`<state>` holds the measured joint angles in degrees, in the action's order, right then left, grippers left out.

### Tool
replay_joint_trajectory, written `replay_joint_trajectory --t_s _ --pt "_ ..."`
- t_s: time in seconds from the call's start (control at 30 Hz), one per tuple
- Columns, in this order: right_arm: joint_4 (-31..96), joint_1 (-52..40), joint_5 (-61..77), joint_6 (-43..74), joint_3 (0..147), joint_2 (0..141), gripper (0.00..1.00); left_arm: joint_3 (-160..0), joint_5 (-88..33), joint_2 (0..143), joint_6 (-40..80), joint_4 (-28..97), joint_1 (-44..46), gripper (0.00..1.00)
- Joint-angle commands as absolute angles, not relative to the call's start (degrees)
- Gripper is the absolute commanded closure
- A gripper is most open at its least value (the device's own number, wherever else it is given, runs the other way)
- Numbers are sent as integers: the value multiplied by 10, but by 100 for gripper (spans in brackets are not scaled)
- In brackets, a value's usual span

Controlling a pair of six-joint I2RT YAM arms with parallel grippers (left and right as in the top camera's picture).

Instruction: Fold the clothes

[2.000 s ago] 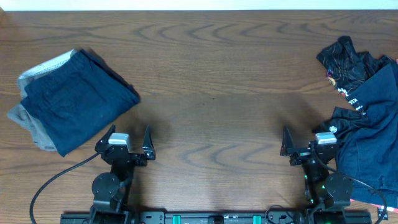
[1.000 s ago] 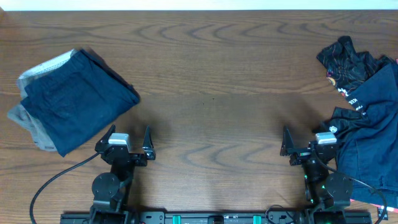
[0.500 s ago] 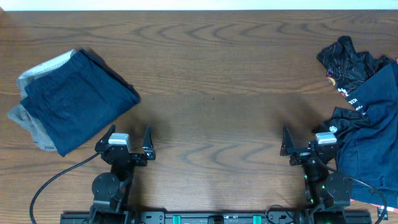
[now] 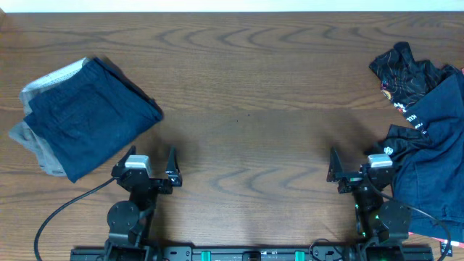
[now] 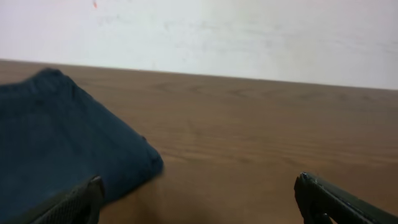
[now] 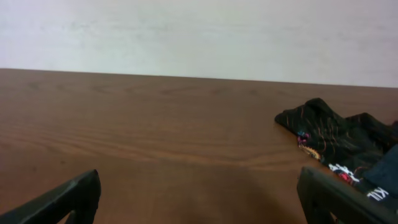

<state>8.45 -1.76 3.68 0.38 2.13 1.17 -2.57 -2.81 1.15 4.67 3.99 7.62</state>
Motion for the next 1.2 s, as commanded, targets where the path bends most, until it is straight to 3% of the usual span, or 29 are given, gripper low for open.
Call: replay_joint_trajectory --t_s 0.0,0.2,0.57,0.63,0.77,0.93,1.17 --pt "137 -23 17 3 69 29 1 -73 -54 39 68 57 78 2" --pt "237 -23 -28 4 202 176 1 -201 -56 164 76 156 78 2" --pt "392 5 -18 19 500 601 1 -503 -56 455 76 412 78 2" --pt "379 5 -29 4 535 651 1 -531 -56 487 76 429 78 2" --pt "316 29 -122 -2 559 731 15 -542 -71 522 76 426 78 2" --pt "258 116 -218 -1 574 839 16 -542 -71 540 76 428 78 2" --pt "224 223 -228 -1 581 973 20 -542 -71 543 76 425 78 2"
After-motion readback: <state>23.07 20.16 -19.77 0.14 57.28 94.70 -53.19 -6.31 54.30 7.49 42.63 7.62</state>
